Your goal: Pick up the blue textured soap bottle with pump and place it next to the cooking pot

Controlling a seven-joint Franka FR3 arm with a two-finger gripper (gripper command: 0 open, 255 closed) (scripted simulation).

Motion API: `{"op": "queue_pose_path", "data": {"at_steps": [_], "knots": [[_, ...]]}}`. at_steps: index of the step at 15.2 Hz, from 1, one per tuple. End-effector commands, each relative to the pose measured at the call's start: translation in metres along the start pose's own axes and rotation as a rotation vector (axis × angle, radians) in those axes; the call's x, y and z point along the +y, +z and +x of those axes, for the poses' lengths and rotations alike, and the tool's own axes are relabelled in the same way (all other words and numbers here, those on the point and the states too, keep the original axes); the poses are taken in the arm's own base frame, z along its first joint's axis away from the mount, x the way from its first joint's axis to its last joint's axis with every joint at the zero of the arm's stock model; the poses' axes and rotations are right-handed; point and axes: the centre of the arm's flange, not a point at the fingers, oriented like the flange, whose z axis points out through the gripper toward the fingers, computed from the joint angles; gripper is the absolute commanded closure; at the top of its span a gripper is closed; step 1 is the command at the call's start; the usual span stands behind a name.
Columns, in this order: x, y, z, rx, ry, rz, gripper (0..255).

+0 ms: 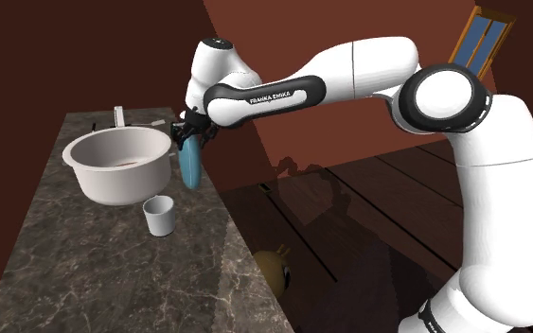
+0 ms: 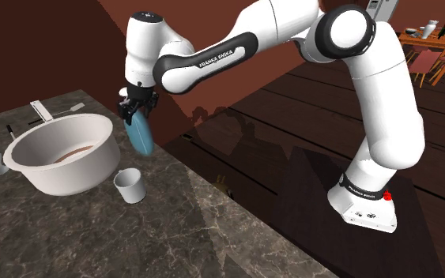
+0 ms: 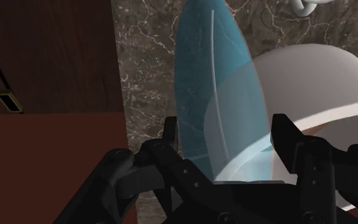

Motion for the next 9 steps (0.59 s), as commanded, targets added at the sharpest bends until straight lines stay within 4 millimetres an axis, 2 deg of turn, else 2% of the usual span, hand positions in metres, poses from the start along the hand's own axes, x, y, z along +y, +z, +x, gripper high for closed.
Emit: {"op": "queue_pose_path", "data": {"at_steps": [1,9], "knots": [[0.001,0.009,-0.004,0.001,0.0,0.001,255],[0.005,0.048,-0.02,0.001,0.0,0.001,255]]}}
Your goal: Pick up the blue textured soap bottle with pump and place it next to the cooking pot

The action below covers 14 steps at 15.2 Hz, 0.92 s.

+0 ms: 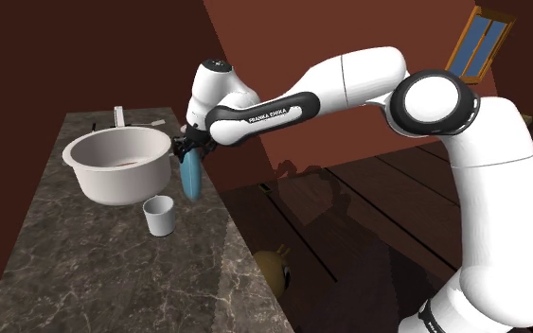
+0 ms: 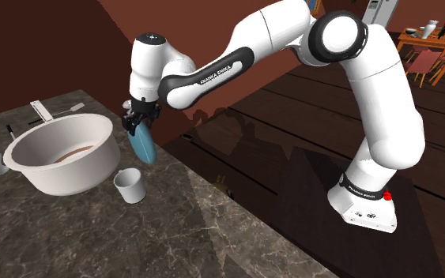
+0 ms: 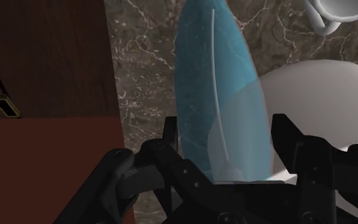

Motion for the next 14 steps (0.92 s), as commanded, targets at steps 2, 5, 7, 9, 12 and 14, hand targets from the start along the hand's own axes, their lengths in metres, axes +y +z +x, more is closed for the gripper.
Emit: {"op": "queue_pose_path", "data": {"at_steps": [2,5,7,9,12,14], "knots": [[0.002,0.014,-0.007,0.001,0.0,0.001,255],[0.004,0.029,-0.013,0.001,0.0,0.001,255],[0.004,0.029,-0.013,0.001,0.0,0.001,255],[0.004,0.029,-0.013,0.001,0.0,0.001,255],[0.004,0.029,-0.013,0.001,0.0,0.001,255],[0.004,0.029,-0.013,0.001,0.0,0.001,0]]}}
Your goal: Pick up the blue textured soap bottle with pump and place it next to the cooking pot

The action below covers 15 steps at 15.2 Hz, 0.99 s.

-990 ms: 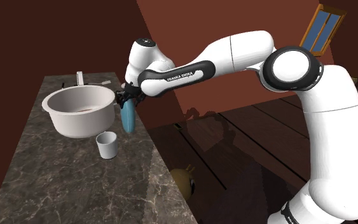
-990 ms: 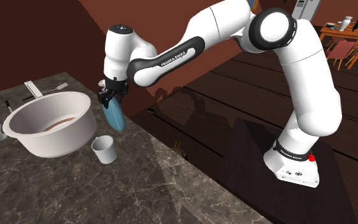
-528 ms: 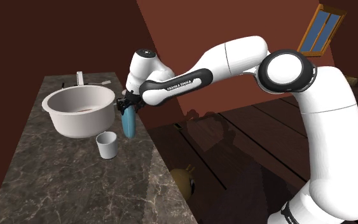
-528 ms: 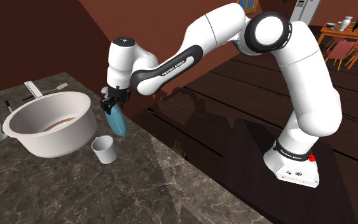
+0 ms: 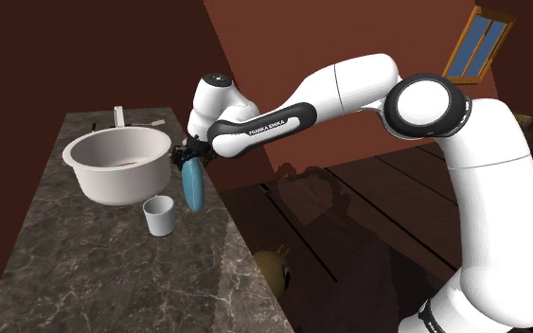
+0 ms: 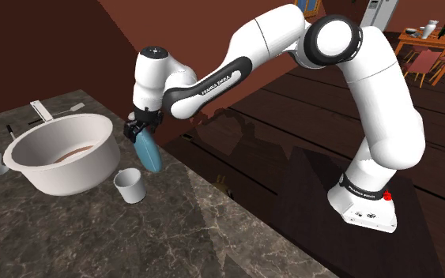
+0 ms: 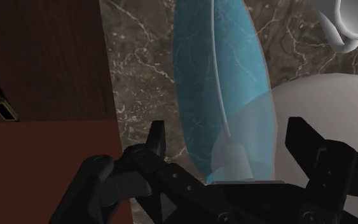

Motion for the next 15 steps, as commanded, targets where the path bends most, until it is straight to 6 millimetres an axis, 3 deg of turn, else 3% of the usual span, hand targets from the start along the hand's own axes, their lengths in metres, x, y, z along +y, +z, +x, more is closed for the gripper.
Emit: {"op": "queue_pose_path", "data": {"at_steps": [1,4,8,15], "knots": [[0.0,0.0,0.0,0.0,0.0,0.0,0],[0.0,0.0,0.0,0.0,0.0,0.0,0],[0.0,-0.05,0.0,0.0,0.0,0.0,0],[0.0,-0.05,0.0,0.0,0.0,0.0,0]]}}
